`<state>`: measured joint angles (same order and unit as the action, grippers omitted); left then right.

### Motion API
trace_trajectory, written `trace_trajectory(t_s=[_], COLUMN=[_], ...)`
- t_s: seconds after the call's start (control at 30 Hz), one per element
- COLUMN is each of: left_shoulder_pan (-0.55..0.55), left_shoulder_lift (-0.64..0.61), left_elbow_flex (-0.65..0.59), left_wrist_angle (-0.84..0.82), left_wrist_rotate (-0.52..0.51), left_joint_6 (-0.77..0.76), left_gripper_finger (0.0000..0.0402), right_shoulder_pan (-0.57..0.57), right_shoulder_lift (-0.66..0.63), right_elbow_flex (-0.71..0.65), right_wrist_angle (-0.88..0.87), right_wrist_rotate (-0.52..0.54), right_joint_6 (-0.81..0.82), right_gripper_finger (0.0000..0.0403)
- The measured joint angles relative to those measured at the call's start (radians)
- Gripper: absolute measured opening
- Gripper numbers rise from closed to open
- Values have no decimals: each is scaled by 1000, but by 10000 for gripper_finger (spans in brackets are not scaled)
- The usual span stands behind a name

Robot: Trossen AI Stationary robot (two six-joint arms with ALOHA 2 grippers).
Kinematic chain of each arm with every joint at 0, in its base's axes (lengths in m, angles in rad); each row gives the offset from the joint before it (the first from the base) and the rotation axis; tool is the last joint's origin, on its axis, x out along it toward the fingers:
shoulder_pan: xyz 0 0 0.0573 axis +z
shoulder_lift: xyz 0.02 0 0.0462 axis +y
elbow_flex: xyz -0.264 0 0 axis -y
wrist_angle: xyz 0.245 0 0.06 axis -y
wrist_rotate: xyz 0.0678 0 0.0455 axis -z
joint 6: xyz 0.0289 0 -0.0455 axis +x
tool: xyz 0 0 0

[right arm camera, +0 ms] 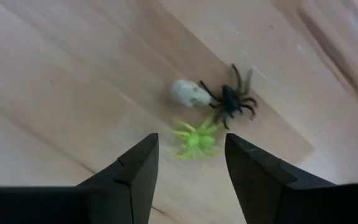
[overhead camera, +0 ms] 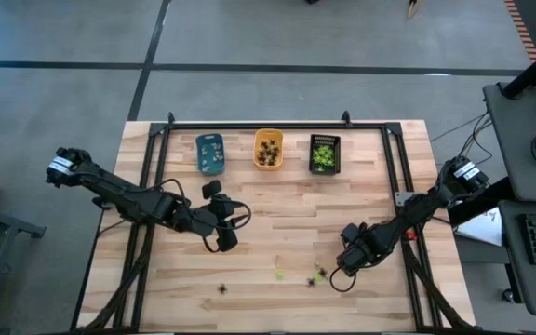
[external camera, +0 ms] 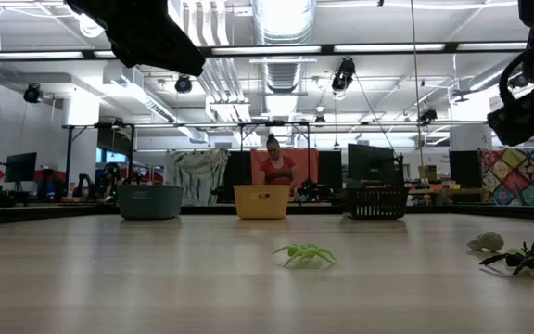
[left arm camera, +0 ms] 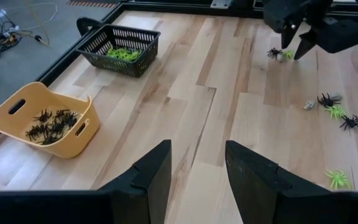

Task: Sort Halloween decoration
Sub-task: Put the green spider toy into the black bin

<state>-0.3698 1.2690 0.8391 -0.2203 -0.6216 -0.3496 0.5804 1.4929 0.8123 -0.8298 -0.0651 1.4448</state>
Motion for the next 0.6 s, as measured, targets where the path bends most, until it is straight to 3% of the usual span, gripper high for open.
trace_trajectory(t_s=[0.27,0.6], left_shoulder_pan=[0,0], left_shoulder_lift=[0,0], left_elbow_flex=[0,0], left_wrist_angle=[0,0], left_wrist_rotate=[0,0], left_joint_6=[0,0], left_gripper_finger=[134,134], right_shoulder_pan=[0,0], right_shoulder_lift=[-2,-2], right_elbow_flex=[-32,-33], right_wrist_angle=[61,66], right_wrist_rotate=[13,13], right_joint_6=[-2,-4], right_gripper_finger=[160,87])
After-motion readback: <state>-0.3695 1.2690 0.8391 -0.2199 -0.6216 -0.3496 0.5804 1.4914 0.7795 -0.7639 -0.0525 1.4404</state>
